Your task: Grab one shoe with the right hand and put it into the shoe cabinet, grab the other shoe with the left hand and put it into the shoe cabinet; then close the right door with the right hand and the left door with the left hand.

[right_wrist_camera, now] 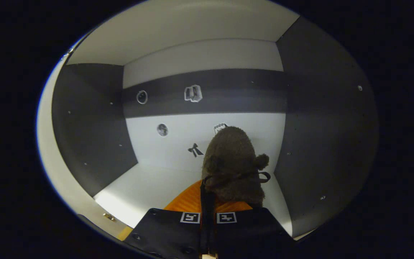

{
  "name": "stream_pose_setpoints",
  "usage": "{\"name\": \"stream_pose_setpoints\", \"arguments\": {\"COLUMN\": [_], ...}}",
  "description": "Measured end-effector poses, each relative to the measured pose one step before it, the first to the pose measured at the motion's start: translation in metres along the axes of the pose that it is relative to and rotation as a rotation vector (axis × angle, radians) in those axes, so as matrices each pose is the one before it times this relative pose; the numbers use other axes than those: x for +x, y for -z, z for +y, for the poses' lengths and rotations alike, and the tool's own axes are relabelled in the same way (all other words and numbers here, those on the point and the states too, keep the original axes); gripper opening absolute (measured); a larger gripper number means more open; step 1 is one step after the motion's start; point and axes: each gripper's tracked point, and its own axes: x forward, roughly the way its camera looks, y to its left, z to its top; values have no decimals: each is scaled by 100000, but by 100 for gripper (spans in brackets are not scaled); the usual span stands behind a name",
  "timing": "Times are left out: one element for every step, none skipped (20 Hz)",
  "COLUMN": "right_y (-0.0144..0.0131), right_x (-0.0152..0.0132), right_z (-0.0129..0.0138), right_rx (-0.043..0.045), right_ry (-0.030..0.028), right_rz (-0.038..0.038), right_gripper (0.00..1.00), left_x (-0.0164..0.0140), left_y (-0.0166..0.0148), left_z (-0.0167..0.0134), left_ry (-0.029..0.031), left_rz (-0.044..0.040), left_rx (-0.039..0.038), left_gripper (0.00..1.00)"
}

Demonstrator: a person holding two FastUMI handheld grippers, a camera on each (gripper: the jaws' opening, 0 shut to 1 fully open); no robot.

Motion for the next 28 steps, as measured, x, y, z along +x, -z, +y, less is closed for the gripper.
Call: {"name": "stream_pose_setpoints", "arguments": {"right_y": [413,319,-24,142,156,173,270,197,301,346,466,630,515,71,-210,52,159,131,-185,134,-187,78,24,182,175,209,68,62], "right_x": [764,494,609,498,720,45,431,235,491,263,355,258,552,-119,80,7,-65,-58,-346,-126,-476,-200,-425,-367,-512,-450,-526,-440], "right_z": [-305,6,64,-44,88,271,327,419,218,429,597,424,102,-77,-114,175,80,-76,483,666,565,331,314,433,417,212,146,-104], "right_rx": [-41,271,945,943,592,-101,-252,-5,-83,536,960,723,-396,-1095,-291,1221,1075,804,1152,1465,1307,732,-38,-846,-1262,-1418,-1066,-830], "right_ry": [767,-748,151,244,525,-430,-375,-1188,20,-1150,-1660,-1224,259,715,988,404,-241,-90,-2785,-2945,-2251,-1105,-536,-912,-745,157,680,1416], "right_rz": [1328,1100,250,480,437,292,709,556,1090,1222,1999,2306,1806,22,-742,917,1583,1037,427,556,262,458,451,358,461,459,395,-7], "right_gripper": [2,2,3,2,3,4,4,4,3,7,7,7,12,17,16,14,17,18,18,23,40,48,63,69,80,88,92,94], "left_x": [-94,-50,-63,17,-20,-18,54,28,-16,-52,-119,-71,-86,-144,-181,-86,-186,-157,-146,-42,-180,-123,-15,-109,-146,-168,-141,-158], "left_y": [91,-50,94,-51,70,-65,3,-138,-42,-120,-21,-1,-10,-86,1,-50,115,39,153,52,84,42,94,-71,42,-46,45,-7], "left_z": [121,107,117,166,233,268,236,174,173,173,140,153,255,258,187,236,170,104,20,28,-72,-35,-111,-129,-38,-51,-63,17], "left_ry": [-549,-473,-462,-525,-741,-722,-517,-422,-496,-486,-442,-578,-778,-776,-768,-935,-722,-449,-419,-200,-119,-19,104,43,108,186,115,149], "left_rz": [-91,260,291,30,60,39,-150,-295,-192,-167,-108,71,26,-120,-161,-128,86,254,173,195,179,98,34,-101,-93,-74,-67,24], "left_rx": [-119,-491,-541,-429,-334,-448,-413,-164,89,112,6,-83,-123,-165,-63,-35,-240,-374,-314,-273,-209,-77,18,70,-12,-88,-123,-139], "left_gripper": [89,99,89,94,94,94,94,94,94,94,94,94,94,94,94,94,94,94,94,94,94,89,94,94,94,94,94,94]}}
